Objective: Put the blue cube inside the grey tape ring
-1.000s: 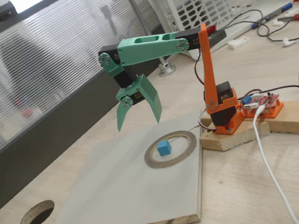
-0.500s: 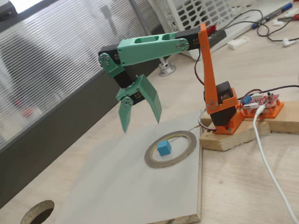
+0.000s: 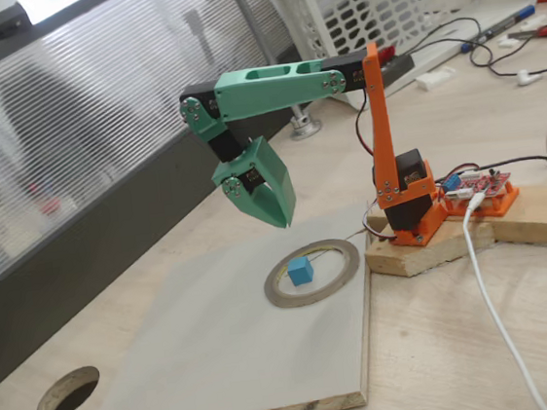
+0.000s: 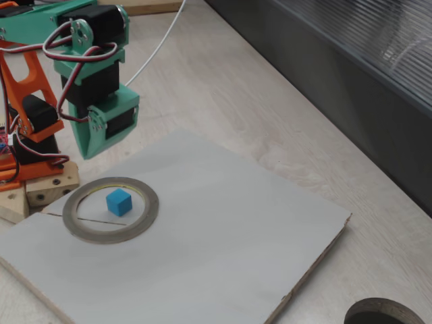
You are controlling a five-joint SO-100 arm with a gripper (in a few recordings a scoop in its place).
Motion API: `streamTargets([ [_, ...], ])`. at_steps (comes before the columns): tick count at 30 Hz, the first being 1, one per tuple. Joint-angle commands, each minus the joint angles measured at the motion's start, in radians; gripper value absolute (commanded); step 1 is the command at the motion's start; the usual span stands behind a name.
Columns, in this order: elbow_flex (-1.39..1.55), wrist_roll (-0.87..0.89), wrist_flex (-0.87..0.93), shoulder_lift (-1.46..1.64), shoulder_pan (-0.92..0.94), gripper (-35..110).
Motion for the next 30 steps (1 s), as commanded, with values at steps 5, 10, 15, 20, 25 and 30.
streamTargets([
  [5, -0.009, 0.020, 0.018, 0.012, 0.014, 5],
  [10, -0.023, 0.021, 0.015, 0.028, 0.002, 5],
  [15, -0.023, 0.023, 0.018, 0.031, 0.000, 5],
  [20, -0.009, 0.025, 0.018, 0.101, 0.003, 5],
  [25, -0.008, 0.025, 0.020, 0.115, 0.015, 5],
  [30, -0.006, 0.026, 0.020, 0.114, 0.015, 5],
])
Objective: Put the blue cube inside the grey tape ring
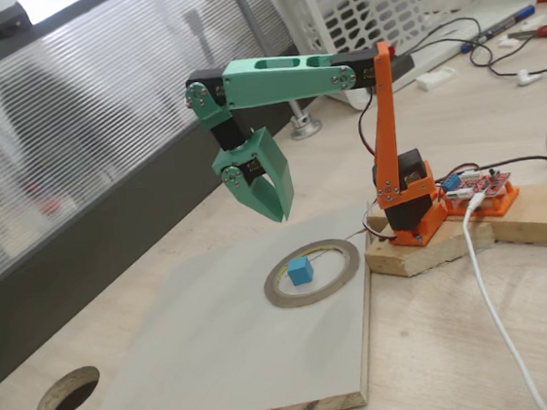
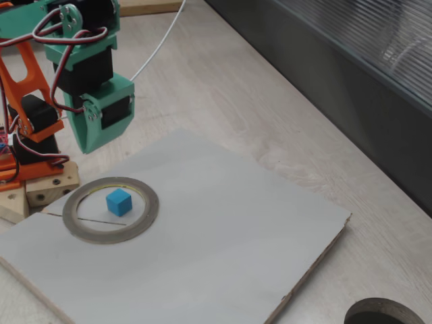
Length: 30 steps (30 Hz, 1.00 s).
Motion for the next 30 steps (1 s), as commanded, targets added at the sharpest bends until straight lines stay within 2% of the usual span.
streamTargets([
  [1, -0.006, 0.020, 0.020, 0.034, 0.020, 5],
  [30, -0.006, 0.017, 0.011, 0.018, 0.018, 5],
])
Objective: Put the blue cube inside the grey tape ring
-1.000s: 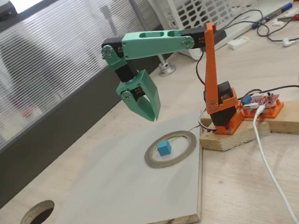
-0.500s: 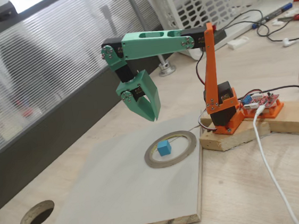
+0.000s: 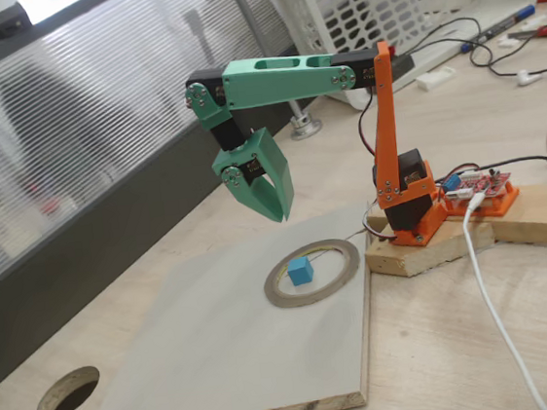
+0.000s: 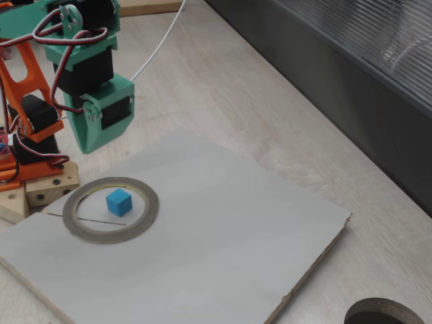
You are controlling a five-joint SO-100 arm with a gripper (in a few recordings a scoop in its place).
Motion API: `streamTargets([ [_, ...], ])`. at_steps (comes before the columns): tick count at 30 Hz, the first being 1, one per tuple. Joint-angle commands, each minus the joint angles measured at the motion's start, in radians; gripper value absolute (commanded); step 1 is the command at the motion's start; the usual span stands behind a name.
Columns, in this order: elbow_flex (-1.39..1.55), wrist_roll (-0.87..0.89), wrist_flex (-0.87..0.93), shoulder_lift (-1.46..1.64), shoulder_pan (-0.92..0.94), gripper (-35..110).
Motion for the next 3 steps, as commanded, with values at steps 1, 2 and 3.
streamTargets([
  [1, -0.006, 0.017, 0.012, 0.018, 0.018, 5],
  [2, -0.006, 0.017, 0.012, 0.018, 0.018, 5],
  [3, -0.006, 0.017, 0.012, 0.018, 0.018, 5],
])
